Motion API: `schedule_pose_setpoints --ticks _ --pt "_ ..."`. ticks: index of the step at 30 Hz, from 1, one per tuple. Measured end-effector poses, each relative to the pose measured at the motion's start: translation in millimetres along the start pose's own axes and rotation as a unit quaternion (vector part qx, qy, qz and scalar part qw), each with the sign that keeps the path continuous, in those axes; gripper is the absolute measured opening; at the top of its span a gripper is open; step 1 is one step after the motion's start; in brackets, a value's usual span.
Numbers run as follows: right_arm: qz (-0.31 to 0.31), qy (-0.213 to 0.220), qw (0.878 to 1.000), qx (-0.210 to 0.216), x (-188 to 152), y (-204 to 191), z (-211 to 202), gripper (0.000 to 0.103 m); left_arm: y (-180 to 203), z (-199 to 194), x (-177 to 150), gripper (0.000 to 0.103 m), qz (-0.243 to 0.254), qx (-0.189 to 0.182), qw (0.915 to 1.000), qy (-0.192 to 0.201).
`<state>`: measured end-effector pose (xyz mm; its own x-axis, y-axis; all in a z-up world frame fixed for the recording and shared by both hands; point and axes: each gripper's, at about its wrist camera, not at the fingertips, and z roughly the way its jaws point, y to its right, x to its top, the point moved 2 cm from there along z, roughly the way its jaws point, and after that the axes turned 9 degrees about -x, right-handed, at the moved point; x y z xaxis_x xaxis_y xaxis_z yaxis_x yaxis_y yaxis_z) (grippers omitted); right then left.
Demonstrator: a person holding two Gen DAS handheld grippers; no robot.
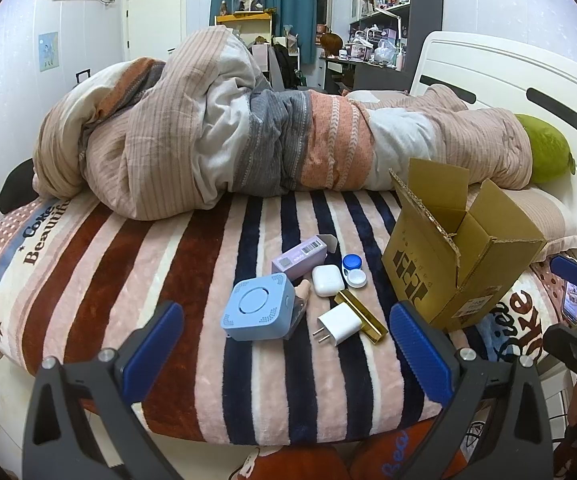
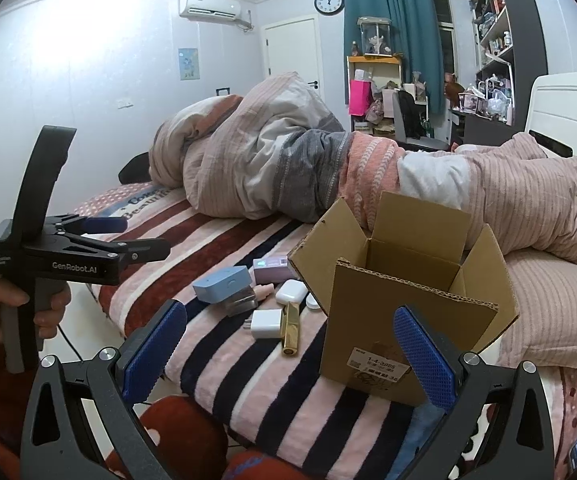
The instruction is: Organize rigid objects
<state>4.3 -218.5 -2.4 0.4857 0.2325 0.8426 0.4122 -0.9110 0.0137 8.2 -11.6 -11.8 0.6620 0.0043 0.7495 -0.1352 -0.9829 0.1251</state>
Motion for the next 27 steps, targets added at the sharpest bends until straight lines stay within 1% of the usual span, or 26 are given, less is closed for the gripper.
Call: schedule_pose_setpoints --ticks 11,14,17,20,22,24,25,27 --pt "0.0 0.001 1.0 0.001 -0.4 -0.1 0.4 0.103 0.8 0.5 -3.8 0.103 -0.002 -0.003 1.0 0.0" --pt "0.002 0.001 1.0 -0.003 -0.4 -1.4 1.1 0.103 0.8 0.4 -3.5 0.103 0.0 -0.003 1.0 -0.001" --pt "-0.006 0.012 1.0 -0.015 2.4 -3.7 0.3 0.103 0.5 1.4 -2.8 0.103 0.001 -0.002 1.0 0.002" --pt "-0.013 0.038 0.999 -0.034 11.2 -5.6 -5.8 0.103 -2.7 3.6 -1.6 0.103 0.004 -0.014 0.9999 0.004" --pt "-0.012 0.051 0.998 -0.031 18.3 -5.0 -10.9 0.103 -6.6 4.9 0.5 0.103 0.003 -0.029 0.9996 0.006" --pt "-0.004 0.04 0.999 0.001 30.2 0.4 -10.8 0.103 -10.3 7.0 2.1 0.103 0.007 -0.028 0.9996 0.006" --pt "0.0 0.033 0.999 0.007 35.8 5.0 -10.0 0.103 -12.6 7.7 3.1 0.103 0.01 -0.028 0.9995 0.006" --pt "0.001 0.026 1.0 -0.013 52.0 20.2 -9.1 0.103 -18.2 12.5 4.4 0.103 0.014 -0.034 0.9993 0.008"
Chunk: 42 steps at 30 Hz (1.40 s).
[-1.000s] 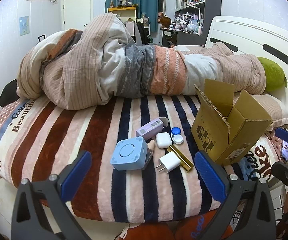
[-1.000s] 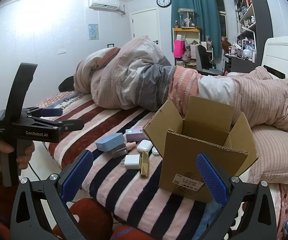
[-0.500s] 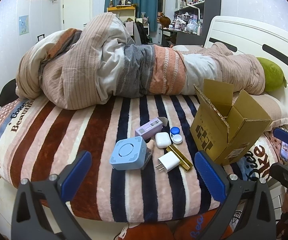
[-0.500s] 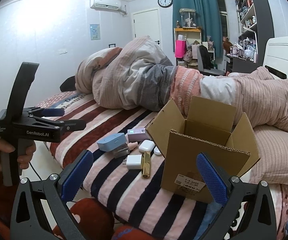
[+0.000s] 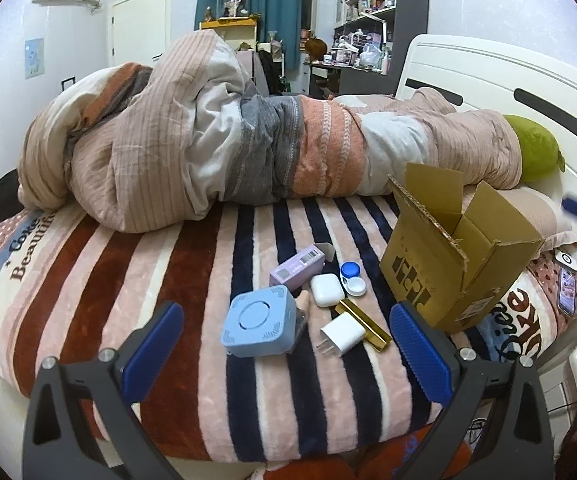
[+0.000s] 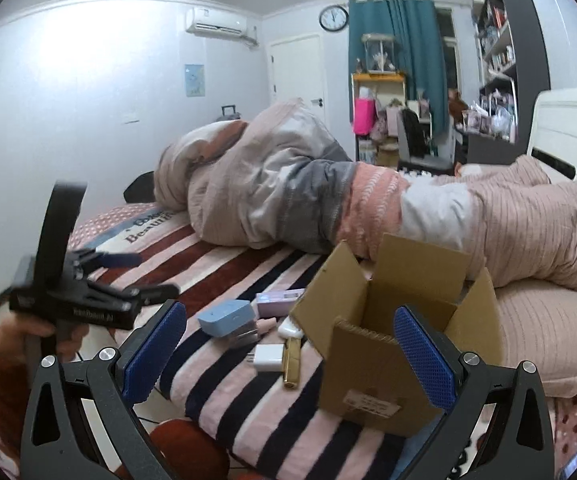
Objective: Organize rigid objects
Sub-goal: 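Grasp the light-blue square speaker with the left tool while the right tool grips the box flap, then carry the speaker into the cardboard box and open the left tool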
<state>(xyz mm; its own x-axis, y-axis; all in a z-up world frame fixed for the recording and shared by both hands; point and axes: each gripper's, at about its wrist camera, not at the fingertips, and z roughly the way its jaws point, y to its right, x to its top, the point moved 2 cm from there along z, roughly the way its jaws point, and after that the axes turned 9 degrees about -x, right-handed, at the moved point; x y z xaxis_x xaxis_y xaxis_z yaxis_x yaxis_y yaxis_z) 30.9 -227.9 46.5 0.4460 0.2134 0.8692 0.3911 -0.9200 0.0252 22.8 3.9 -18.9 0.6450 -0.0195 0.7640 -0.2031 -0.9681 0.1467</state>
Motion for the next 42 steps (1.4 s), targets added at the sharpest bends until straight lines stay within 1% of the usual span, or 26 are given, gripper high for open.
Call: schedule_pose_setpoints --ticks 2,4,7,8,9,11,12,13,14,16,18,20,22,24,29,30,31,32,33,35,37,40,42 --pt "0.002 -0.003 1.0 -0.013 13.4 17.7 3.4 0.103 -9.7 8.8 -1.0 0.103 -0.006 -0.012 0.9999 -0.003" --pt "0.013 -0.035 0.999 -0.037 25.1 46.8 16.9 0.103 -19.9 18.7 -1.9 0.103 -0.011 -0.015 0.9998 -0.01" --pt "0.012 -0.103 0.992 -0.072 29.4 86.9 48.4 0.103 -37.7 39.3 -10.1 0.103 -0.017 -0.002 0.9993 -0.033" --pt "0.012 -0.128 0.989 -0.08 27.9 97.8 59.8 0.103 -44.4 48.4 -15.0 0.103 -0.019 0.003 0.9988 -0.046" --pt "0.019 -0.16 0.983 -0.091 23.5 113.1 74.8 0.103 -47.6 53.0 -17.7 0.103 -0.02 0.005 0.9984 -0.052" --pt "0.028 -0.198 0.975 -0.097 15.0 131.8 93.9 0.103 -55.6 63.2 -25.5 0.103 -0.024 0.009 0.9976 -0.065" --pt "0.033 -0.224 0.97 -0.092 8.4 140.0 108.7 0.1 -58.9 66.0 -28.9 0.103 -0.025 0.005 0.9975 -0.067" --pt "0.038 -0.24 0.966 -0.087 4.1 145.3 117.2 0.092 -60.6 69.3 -32.0 0.103 -0.027 -0.002 0.9973 -0.068" --pt "0.048 -0.257 0.962 -0.081 -0.1 151.1 127.1 0.081 -63.3 73.7 -35.7 0.103 -0.03 -0.009 0.9971 -0.07" --pt "0.062 -0.289 0.953 -0.07 -9.2 157.6 143.2 0.071 -67.7 81.3 -41.1 0.102 -0.036 -0.01 0.9967 -0.072" --pt "0.06 -0.315 0.945 -0.067 -20.0 158.8 156.0 0.058 -73.6 87.9 -44.8 0.102 -0.044 -0.015 0.9968 -0.065" --pt "0.063 -0.336 0.938 -0.059 -30.3 158.3 164.1 0.009 -76.5 95.1 -48.1 0.102 -0.045 -0.028 0.9962 -0.069" --pt "0.068 -0.337 0.937 -0.056 -34.7 157.4 167.8 0.007 -79.1 107.7 -51.3 0.102 -0.045 -0.04 0.9948 -0.082" --pt "0.054 -0.335 0.939 -0.058 -37.7 153.4 168.3 0.007 -81.6 118.2 -54.7 0.102 -0.048 -0.05 0.9936 -0.09" --pt "0.06 -0.332 0.94 -0.055 -38.3 151.8 167.1 0.007 -90.0 146.9 -55.1 0.101 -0.091 -0.101 0.9863 -0.094" --pt "0.06 -0.332 0.94 -0.056 -38.5 152.3 166.8 0.007 -91.0 151.2 -54.2 0.096 -0.098 -0.109 0.9847 -0.093" --pt "0.062 -0.332 0.94 -0.055 -39.4 153.5 166.5 0.007 -92.3 157.7 -52.4 0.088 -0.109 -0.126 0.9816 -0.094" --pt "0.063 -0.333 0.939 -0.054 -39.2 153.5 167.4 0.007 -92.6 161.6 -52.1 0.083 -0.115 -0.133 0.9799 -0.094" --pt "0.064 -0.334 0.939 -0.054 -39.1 154.0 167.7 0.007 -92.7 166.6 -51.4 0.079 -0.122 -0.135 0.9786 -0.097" --pt "0.062 -0.334 0.939 -0.054 -38.5 152.8 168.1 0.007 -94.9 173.4 -49.0 0.079 -0.134 -0.133 0.9769 -0.1" --pt "0.06 -0.333 0.939 -0.055 -37.9 151.9 167.9 0.007 -93.2 172.8 -46.9 0.079 -0.132 -0.132 0.9774 -0.099" --pt "0.057 -0.331 0.941 -0.051 -37.1 149.9 168.4 0.007 -83.3 161.5 -34.4 0.079 -0.101 -0.125 0.9833 -0.086" --pt "0.057 -0.33 0.941 -0.051 -36.4 149.6 168.7 0.007 -77.1 152.3 -23.8 0.079 -0.087 -0.123 0.9856 -0.077"
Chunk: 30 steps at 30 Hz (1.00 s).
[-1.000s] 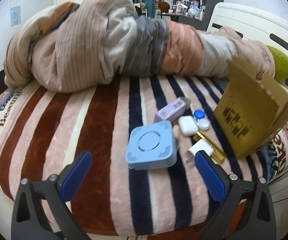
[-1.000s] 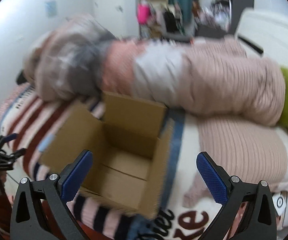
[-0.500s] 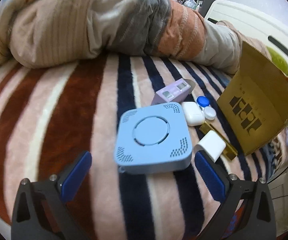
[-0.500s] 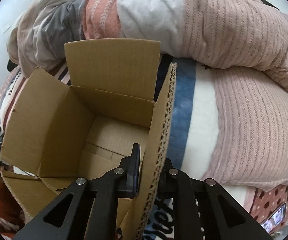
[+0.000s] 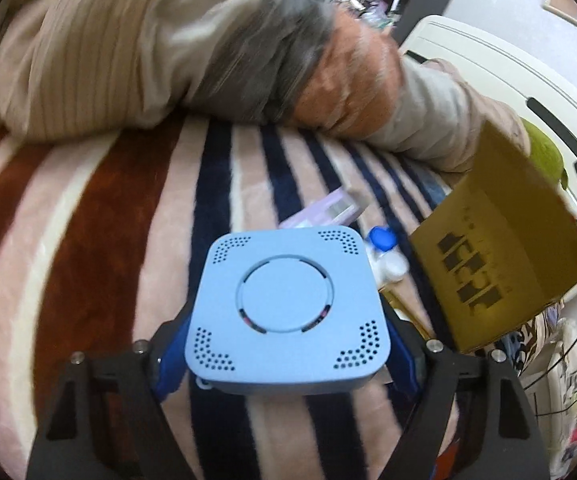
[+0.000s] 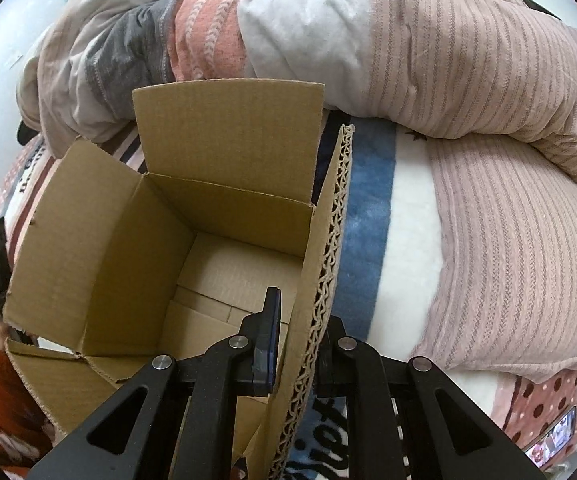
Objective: Organize rigid objects
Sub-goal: 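Carry the speaker into the cardboard box and open the left tool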
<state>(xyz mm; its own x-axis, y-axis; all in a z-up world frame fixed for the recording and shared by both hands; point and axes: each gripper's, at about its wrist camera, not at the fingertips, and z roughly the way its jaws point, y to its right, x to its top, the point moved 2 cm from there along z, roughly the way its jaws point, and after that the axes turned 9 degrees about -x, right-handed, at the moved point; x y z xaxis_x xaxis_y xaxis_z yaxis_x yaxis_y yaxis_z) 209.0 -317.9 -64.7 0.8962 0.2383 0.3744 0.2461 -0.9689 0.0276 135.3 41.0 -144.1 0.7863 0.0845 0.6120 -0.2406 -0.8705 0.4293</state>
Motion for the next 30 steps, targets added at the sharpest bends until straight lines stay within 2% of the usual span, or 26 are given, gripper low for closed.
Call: schedule_pose_setpoints --ticks 5,9,12,15,18,22,26,30 --pt "-0.002 0.002 1.0 0.001 1.3 1.7 0.6 0.007 62.9 -34.9 47.4 0.079 0.07 -0.019 0.9963 0.045" --pt "-0.005 0.004 1.0 -0.001 1.3 1.4 0.5 0.007 137.7 -45.0 82.9 0.079 0.137 -0.061 0.9868 0.061" --pt "-0.008 0.005 1.0 -0.003 0.9 0.0 -0.1 0.007 198.1 -21.6 99.2 0.079 0.18 -0.1 0.9783 0.024" --pt "-0.012 0.007 1.0 -0.006 0.7 -1.1 -0.5 0.007 233.7 18.9 105.2 0.079 0.198 -0.104 0.9744 -0.021" --pt "-0.013 0.008 1.0 -0.007 0.2 -0.1 -0.9 0.007 246.4 62.5 102.7 0.079 0.185 -0.109 0.9733 -0.079" --pt "-0.014 0.01 1.0 -0.016 -3.3 3.2 -1.6 0.007 259.6 90.7 92.5 0.079 0.188 -0.101 0.9705 -0.112" --pt "-0.005 0.011 1.0 -0.01 -7.0 7.5 -3.7 0.007 256.7 80.1 91.6 0.081 0.194 -0.107 0.9696 -0.104" --pt "-0.003 0.016 1.0 -0.008 -8.7 9.7 -9.7 0.005 253.3 44.8 97.6 0.086 0.186 -0.118 0.973 -0.069"
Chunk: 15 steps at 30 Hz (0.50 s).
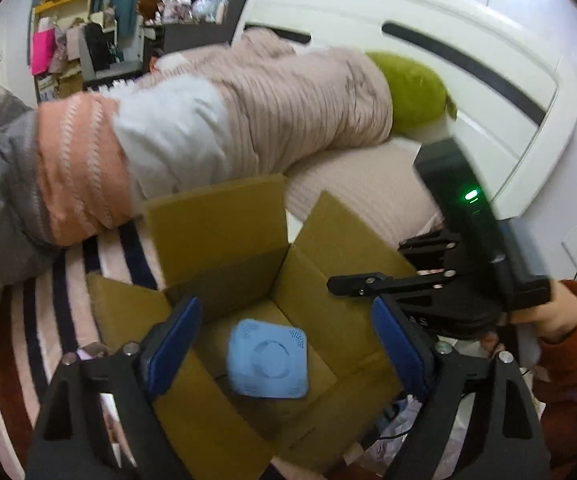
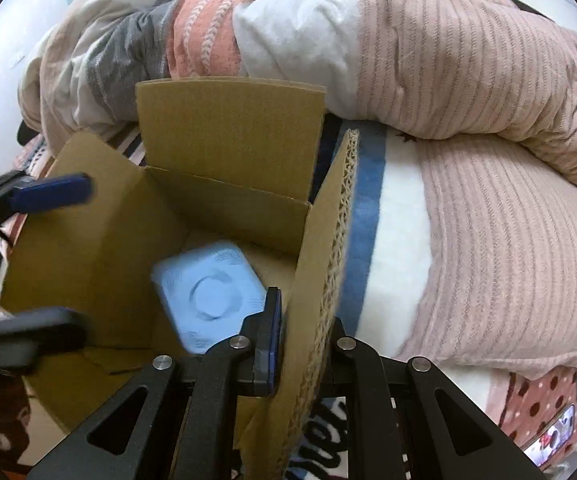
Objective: Organize rigid objects
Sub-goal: 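Carry the speaker into the cardboard box and open the left tool, then move the left tool back and grasp the white charger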
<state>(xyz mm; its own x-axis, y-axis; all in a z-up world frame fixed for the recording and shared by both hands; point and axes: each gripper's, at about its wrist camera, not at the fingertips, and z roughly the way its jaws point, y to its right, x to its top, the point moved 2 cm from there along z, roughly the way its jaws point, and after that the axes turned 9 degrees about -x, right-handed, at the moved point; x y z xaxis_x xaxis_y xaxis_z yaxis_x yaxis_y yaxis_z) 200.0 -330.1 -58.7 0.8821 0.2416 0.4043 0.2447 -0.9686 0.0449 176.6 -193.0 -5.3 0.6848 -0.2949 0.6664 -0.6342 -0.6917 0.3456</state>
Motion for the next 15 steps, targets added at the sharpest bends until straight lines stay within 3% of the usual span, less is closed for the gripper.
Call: schedule_pose_setpoints --ticks 4,8,11,15 --pt "-0.003 0.0 1.0 -0.008 0.9 0.3 -5.7 0.005 -2.4 -50.1 -10.5 0.089 0.001 0.002 0.9993 0.037" --pt "-0.001 0.006 1.0 -0.014 1.5 1.8 -11.6 0.005 -18.6 -94.1 -40.7 0.094 -0.001 0.03 0.9971 0.07" --pt "-0.003 0.003 1.0 -0.015 -0.7 -2.3 -7.9 0.005 -44.3 -106.4 -71.5 0.094 -0.021 0.08 0.9942 0.069" --pt "-0.017 -0.012 1.0 -0.021 -4.6 -13.1 5.0 0.005 -77.8 -100.5 -119.6 0.094 -0.061 0.119 0.9903 0.04"
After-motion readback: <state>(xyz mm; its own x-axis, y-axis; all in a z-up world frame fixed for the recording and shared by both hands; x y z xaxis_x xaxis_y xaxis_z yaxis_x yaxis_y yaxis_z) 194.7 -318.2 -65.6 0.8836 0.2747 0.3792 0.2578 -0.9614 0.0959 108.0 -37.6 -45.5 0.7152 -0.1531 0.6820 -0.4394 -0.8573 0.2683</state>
